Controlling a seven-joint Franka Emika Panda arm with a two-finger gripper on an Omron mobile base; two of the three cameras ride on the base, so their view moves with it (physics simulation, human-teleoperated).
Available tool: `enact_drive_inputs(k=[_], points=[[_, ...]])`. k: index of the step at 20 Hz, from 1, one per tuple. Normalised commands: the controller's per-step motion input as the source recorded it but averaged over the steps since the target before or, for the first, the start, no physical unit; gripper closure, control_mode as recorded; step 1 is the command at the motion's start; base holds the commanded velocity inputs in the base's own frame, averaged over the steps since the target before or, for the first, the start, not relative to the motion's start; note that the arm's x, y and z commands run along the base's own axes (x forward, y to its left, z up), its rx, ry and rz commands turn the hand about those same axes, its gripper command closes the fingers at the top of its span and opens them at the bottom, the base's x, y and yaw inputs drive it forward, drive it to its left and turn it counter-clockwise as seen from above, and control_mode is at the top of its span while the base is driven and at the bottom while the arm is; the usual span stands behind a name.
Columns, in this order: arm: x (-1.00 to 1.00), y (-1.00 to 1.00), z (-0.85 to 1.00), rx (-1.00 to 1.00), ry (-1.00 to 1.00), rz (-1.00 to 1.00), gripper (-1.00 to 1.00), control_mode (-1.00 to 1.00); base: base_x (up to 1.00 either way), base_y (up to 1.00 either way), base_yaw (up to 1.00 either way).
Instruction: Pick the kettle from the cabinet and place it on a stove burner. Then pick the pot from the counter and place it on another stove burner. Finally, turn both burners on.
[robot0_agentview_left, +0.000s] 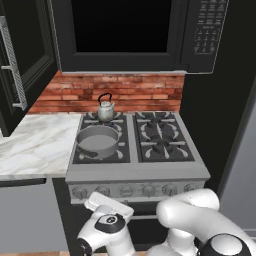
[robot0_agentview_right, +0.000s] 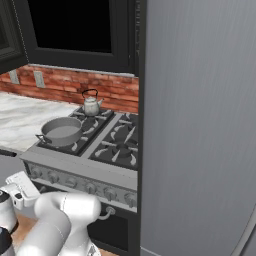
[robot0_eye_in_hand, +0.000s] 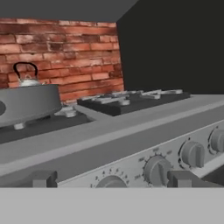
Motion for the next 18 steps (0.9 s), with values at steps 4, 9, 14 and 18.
enact_drive_inputs(k=[4,9,14,18], points=[[0.1,0.0,-0.19,-0.06,-0.05,0.01,-1.0,-1.0,0.0,0.0,0.0],[0.14,0.0,-0.16,-0.06,-0.05,0.02,-1.0,-1.0,0.0,0.0,0.0],[0.18,0.0,-0.11,-0.05,-0.06,0.05,-1.0,-1.0,0.0,0.0,0.0],[0.22,0.0,-0.14,-0.04,-0.03,0.06,-1.0,-1.0,0.0,0.0,0.0]])
